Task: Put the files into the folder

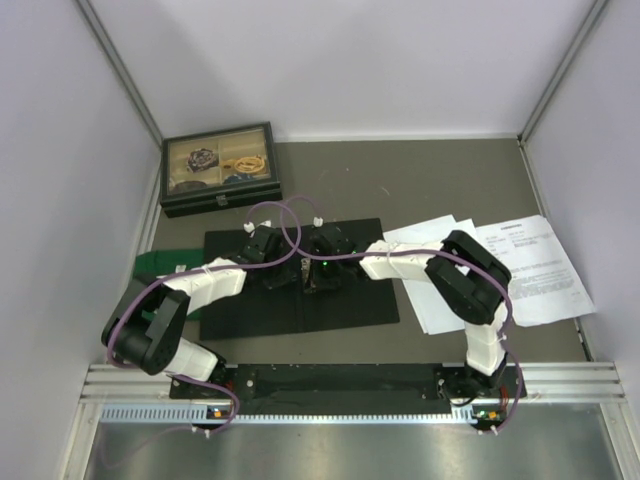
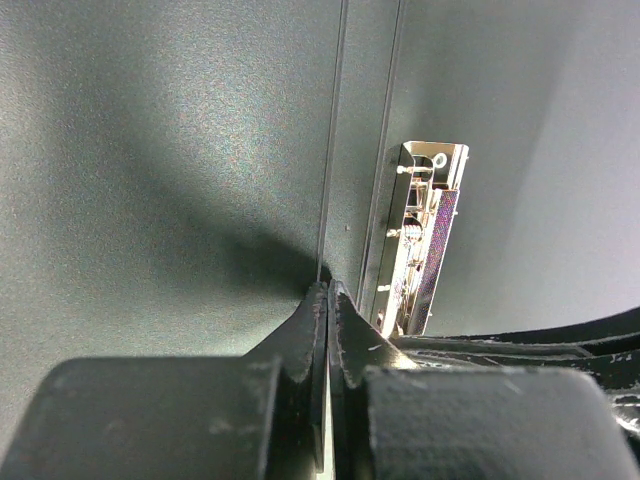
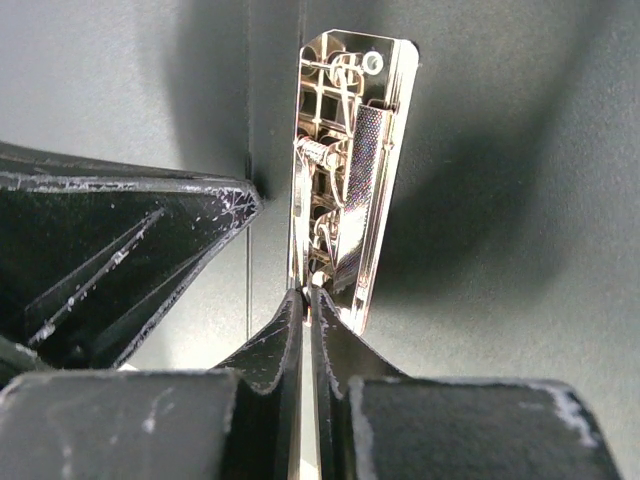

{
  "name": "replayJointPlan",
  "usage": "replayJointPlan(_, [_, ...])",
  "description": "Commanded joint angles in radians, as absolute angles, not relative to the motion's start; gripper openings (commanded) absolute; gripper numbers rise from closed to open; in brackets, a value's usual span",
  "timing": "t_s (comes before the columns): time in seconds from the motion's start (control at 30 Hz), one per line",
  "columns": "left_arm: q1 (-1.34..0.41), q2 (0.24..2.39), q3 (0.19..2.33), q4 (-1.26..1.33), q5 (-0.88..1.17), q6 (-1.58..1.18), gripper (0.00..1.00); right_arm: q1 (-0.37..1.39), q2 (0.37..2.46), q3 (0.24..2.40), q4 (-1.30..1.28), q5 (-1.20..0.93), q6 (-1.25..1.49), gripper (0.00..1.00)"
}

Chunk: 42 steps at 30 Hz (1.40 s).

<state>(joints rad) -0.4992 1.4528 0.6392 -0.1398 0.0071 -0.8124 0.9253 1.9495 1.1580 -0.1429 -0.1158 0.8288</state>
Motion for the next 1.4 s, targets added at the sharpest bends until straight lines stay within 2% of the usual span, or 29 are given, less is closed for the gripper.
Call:
replayJointPlan(0.0, [-0.514, 1.514, 0.568, -0.307, 0.009, -0.776, 0.00, 0.954, 2.157, 1.100, -0.488, 0.221, 0.790, 0.00])
replayJointPlan(0.13, [-0.514, 1.512, 0.566, -0.305, -0.025, -0.781, 0.00, 0.973, 2.137, 1.144, -0.531, 0.262, 0.764, 0.00])
replayJointPlan(0.27, [-0.514, 1.505, 0.568, -0.310, -0.025, -0.781, 0.00, 0.971, 1.985, 1.181, -0.445, 0.077, 0.716, 0.00])
replayJointPlan(0.33, [-0.514, 1.505, 0.571, -0.316, -0.025, -0.782, 0.00, 0.969, 1.953, 1.248, -0.440, -0.030, 0.700, 0.00])
replayJointPlan(0.43, [-0.515, 1.512, 0.575, -0.318, -0.028, -0.781, 0.00, 0.960, 1.967, 1.253, -0.427, -0.075, 0.709, 0.00])
replayJointPlan(0.6, [-0.514, 1.513, 0.571, -0.324, -0.037, -0.776, 0.00, 0.946, 2.003, 1.184, -0.439, -0.023, 0.716, 0.00])
replayJointPlan(0.8, [-0.512, 1.511, 0.574, -0.334, -0.044, -0.772, 0.00, 0.956, 2.156, 1.151, -0.532, 0.168, 0.736, 0.00])
replayJointPlan(0.9, [-0.514, 1.508, 0.572, -0.336, -0.049, -0.770, 0.00, 0.956, 2.162, 1.118, -0.492, 0.164, 0.730, 0.00])
replayJointPlan(1.13, [-0.514, 1.506, 0.571, -0.345, -0.055, -0.761, 0.00, 0.920, 1.895, 1.209, -0.442, -0.024, 0.681, 0.00])
replayJointPlan(1.27, [-0.514, 1.509, 0.584, -0.348, -0.051, -0.756, 0.00, 0.905, 1.887, 1.267, -0.408, -0.123, 0.680, 0.00])
replayJointPlan(1.37, [-0.514, 1.506, 0.600, -0.353, -0.035, -0.746, 0.00, 0.885, 1.890, 1.229, -0.312, -0.216, 0.710, 0.00])
